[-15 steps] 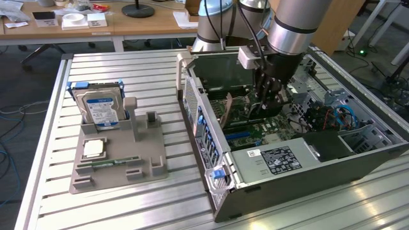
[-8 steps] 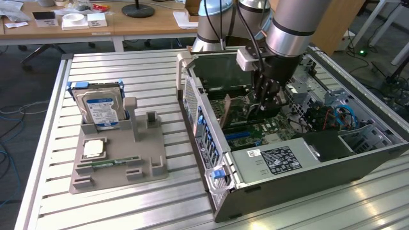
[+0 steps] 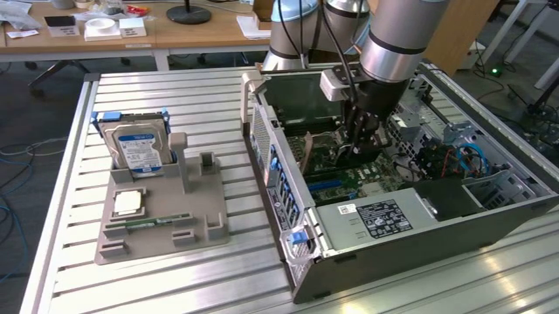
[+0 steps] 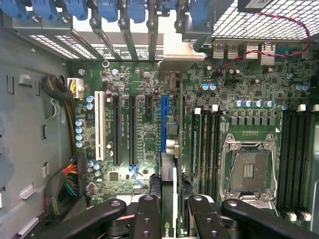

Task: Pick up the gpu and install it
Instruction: 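Insert the gpu into the slot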

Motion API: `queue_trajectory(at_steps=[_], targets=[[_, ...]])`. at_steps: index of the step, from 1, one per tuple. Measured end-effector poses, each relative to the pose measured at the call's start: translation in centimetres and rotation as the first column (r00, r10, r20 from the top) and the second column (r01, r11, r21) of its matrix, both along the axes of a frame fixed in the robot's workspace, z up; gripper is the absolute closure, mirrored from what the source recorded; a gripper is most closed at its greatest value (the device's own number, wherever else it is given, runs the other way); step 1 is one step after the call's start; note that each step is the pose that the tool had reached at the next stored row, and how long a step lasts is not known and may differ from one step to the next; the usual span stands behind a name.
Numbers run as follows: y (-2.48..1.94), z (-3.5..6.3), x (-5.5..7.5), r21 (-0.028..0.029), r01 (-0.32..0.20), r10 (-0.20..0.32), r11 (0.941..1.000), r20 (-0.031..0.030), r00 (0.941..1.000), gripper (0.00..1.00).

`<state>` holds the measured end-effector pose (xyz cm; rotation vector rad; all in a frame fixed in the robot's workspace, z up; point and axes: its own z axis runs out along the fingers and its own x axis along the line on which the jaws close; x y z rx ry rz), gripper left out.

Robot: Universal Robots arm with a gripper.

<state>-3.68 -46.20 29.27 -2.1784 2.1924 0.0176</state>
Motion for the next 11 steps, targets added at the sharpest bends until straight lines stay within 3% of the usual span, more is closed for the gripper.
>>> queue_trajectory(at_steps=[11], targets=[[-0.03,-0.77,-0.15,0.0007,0.000,0.000,1.0000,0.0001,1.0000,0.74]])
